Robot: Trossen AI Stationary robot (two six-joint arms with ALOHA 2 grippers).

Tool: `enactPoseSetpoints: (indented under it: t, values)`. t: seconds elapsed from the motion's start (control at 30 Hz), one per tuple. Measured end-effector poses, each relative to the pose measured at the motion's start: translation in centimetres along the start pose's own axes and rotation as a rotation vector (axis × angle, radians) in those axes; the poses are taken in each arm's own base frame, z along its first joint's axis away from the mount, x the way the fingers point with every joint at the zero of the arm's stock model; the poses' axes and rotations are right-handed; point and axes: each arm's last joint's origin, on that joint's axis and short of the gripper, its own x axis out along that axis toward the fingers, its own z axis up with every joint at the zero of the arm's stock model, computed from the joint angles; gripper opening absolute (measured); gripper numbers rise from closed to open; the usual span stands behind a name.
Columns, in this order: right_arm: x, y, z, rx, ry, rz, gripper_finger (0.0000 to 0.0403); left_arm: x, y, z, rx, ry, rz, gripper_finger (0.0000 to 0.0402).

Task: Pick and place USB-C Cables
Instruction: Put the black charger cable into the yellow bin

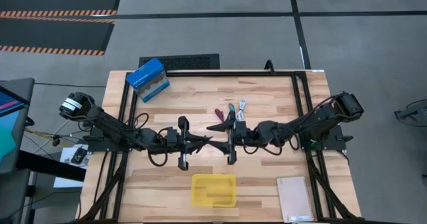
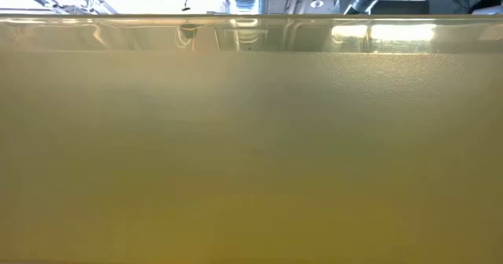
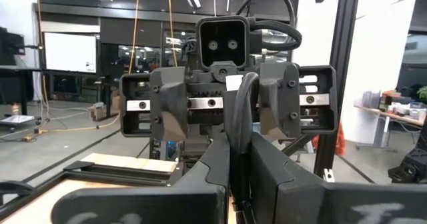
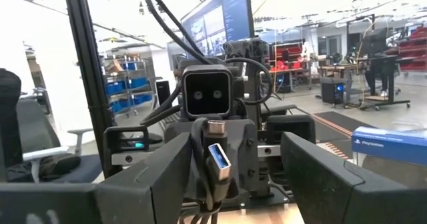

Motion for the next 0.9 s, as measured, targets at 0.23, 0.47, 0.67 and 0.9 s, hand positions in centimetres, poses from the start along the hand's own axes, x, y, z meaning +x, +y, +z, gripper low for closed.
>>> enactPoseSetpoints:
  t: [0.23,0.47,0.67,0.9]
  values:
    - [-0.01,0.08,-0.01,0.0,0.002,0.016,0.0254,0.1,0.28,0.0,0.002,0.0,0.02,0.0009]
    - [-0.01,0.08,-0.01,0.001,0.003,0.019,0.0254,0.28,0.69,-0.05,-0.008,0.002,0.031,0.0009]
    - [-0.01,0.08,-0.05,-0.001,0.007,0.018,0.0254,0.34,0.86,-0.15,-0.013,0.011,0.036,0.0009]
    - [-0.01,0.04,-0.17,-0.004,0.019,0.016,0.0206,0.33,0.86,-0.16,-0.015,0.011,0.036,0.0009]
